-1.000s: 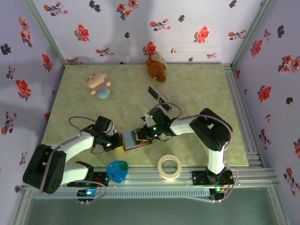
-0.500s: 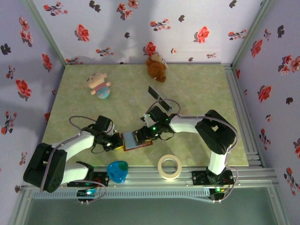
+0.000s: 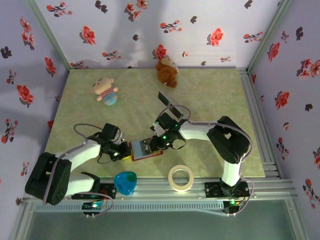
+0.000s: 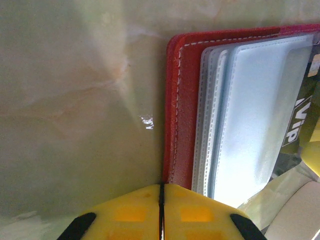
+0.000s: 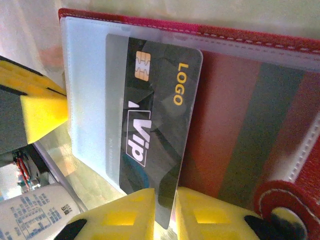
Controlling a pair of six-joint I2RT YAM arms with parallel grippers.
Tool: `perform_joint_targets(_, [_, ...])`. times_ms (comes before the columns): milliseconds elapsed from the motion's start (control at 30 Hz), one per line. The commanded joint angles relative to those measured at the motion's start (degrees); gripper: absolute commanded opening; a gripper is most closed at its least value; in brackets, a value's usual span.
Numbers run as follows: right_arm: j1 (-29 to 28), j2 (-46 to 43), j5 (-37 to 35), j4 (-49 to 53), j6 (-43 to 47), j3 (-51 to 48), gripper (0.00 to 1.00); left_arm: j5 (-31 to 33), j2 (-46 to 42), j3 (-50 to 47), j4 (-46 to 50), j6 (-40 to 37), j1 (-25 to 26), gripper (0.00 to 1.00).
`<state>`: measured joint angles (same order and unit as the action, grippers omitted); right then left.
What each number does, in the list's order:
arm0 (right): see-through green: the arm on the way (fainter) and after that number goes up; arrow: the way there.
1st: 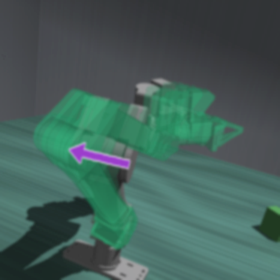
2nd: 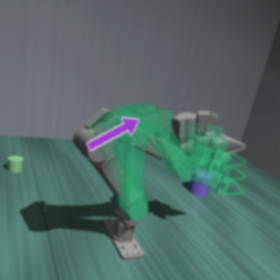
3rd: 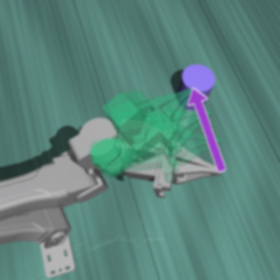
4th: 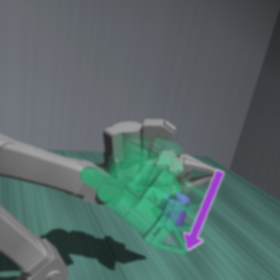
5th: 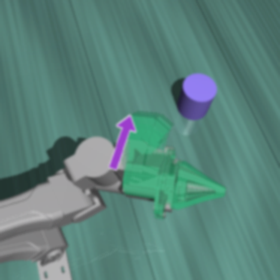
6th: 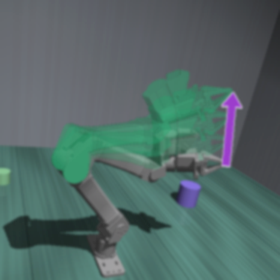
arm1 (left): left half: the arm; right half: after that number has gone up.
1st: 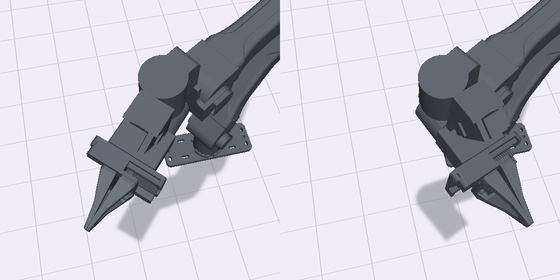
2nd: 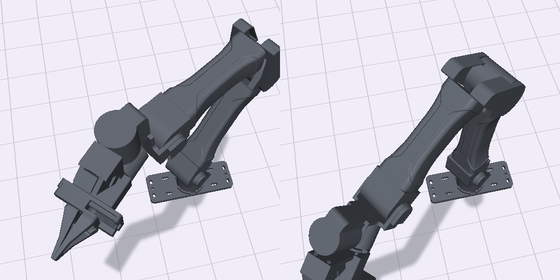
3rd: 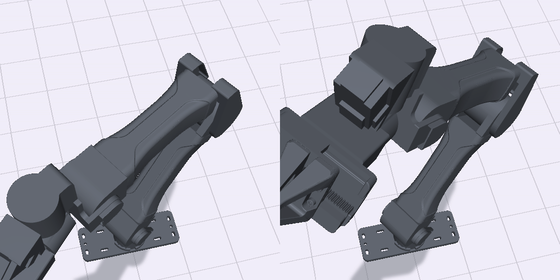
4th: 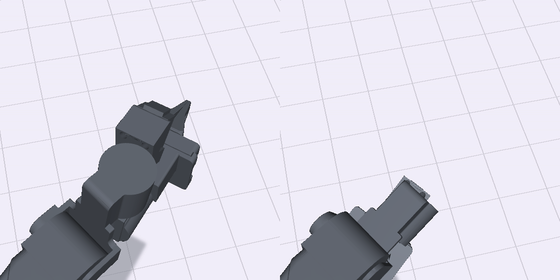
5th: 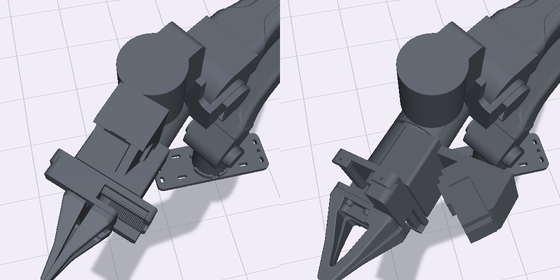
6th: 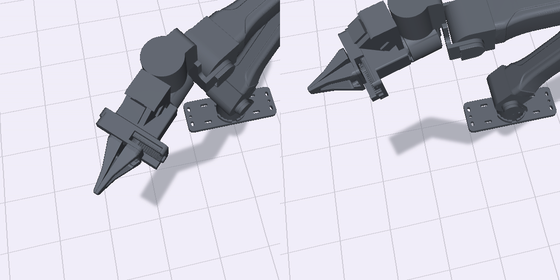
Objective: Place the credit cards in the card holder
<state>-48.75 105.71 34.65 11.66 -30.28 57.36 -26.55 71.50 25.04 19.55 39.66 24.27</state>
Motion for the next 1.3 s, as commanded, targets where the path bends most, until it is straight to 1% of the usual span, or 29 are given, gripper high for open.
perform_joint_targets(0, [-0.6,0.9,2.3,-4.3,-3.4,-0.8,0.16,0.7,0.5,-0.7,0.3,-1.1,0.6,0.11])
perform_joint_targets(100, [-1.3,1.4,3.8,-6.8,-4.8,-1.0,0.15,0.8,-0.1,-1.3,-0.6,-0.8,0.6,0.11])
perform_joint_targets(333, [-2.7,3.0,4.1,-7.1,-4.6,0.3,0.13,0.9,0.7,-1.2,-0.8,-0.9,0.7,0.11])
perform_joint_targets(600, [-3.5,5.6,4.7,-4.0,-0.9,3.5,0.08,1.4,0.9,-0.2,0.2,-1.5,0.8,0.11])
perform_joint_targets(667, [-3.5,5.9,5.1,-3.2,-0.1,4.0,0.05,1.8,1.3,0.7,1.6,-2.0,0.9,0.11])
perform_joint_targets(733, [-3.5,6.1,5.3,-2.6,0.3,4.4,0.05,1.9,1.2,1.0,1.9,-2.1,0.8,0.11])
perform_joint_targets(833, [-3.5,6.5,6.1,-3.6,-0.3,4.6,0.07,2.0,1.2,0.9,1.2,-1.8,0.8,0.11])
perform_joint_targets(933, [-3.8,6.8,7.6,-7.2,-2.6,4.3,0.11,1.8,1.9,1.2,1.2,-1.4,0.9,0.11])
perform_joint_targets(1000, [-3.9,6.6,7.8,-7.6,-2.9,4.5,0.15,1.8,1.8,1.0,0.6,-1.1,1.0,0.11])
perform_joint_targets(1167, [-3.8,3.1,4.3,-3.0,-0.2,4.0,0.2,1.5,2.2,1.2,1.0,-1.2,1.1,0.12])
perform_joint_targets(1267, [-3.5,0.8,2.0,0.6,1.9,3.5,0.24,1.7,2.2,0.9,0.7,-1.3,1.1,0.13])
